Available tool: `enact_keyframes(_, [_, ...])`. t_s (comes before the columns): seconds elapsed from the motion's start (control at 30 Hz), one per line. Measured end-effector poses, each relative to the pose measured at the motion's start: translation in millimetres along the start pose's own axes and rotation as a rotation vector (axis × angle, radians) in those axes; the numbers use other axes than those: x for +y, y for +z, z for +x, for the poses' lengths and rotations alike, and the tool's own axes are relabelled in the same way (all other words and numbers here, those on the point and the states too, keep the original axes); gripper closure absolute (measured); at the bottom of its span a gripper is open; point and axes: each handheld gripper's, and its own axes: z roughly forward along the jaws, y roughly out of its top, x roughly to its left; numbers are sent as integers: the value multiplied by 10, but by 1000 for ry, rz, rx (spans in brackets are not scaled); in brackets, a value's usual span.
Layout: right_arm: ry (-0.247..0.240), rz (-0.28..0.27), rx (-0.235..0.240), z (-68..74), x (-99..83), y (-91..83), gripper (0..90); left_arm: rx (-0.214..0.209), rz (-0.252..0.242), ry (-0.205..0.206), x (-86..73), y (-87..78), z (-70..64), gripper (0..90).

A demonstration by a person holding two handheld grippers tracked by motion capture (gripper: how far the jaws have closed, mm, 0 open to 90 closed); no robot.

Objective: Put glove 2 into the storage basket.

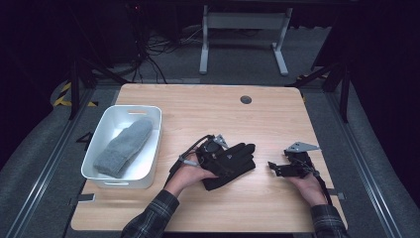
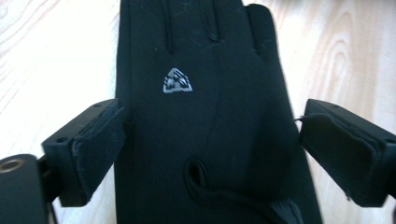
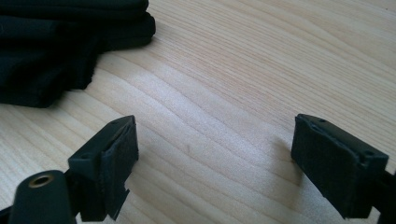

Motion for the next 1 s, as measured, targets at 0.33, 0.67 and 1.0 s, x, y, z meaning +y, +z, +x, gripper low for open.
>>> enact_keyframes(0.33, [1, -1, 0, 0, 1, 1, 157, 13, 39, 19, 42, 172, 20, 70])
enact_keyframes(0.67, [0, -1, -1, 2, 1, 1, 158, 19, 59, 24, -5, 244, -12, 90])
enact_keyframes(1.0, [0, -2, 0, 2, 1, 2, 158, -14, 40, 59, -27, 200, -44, 335])
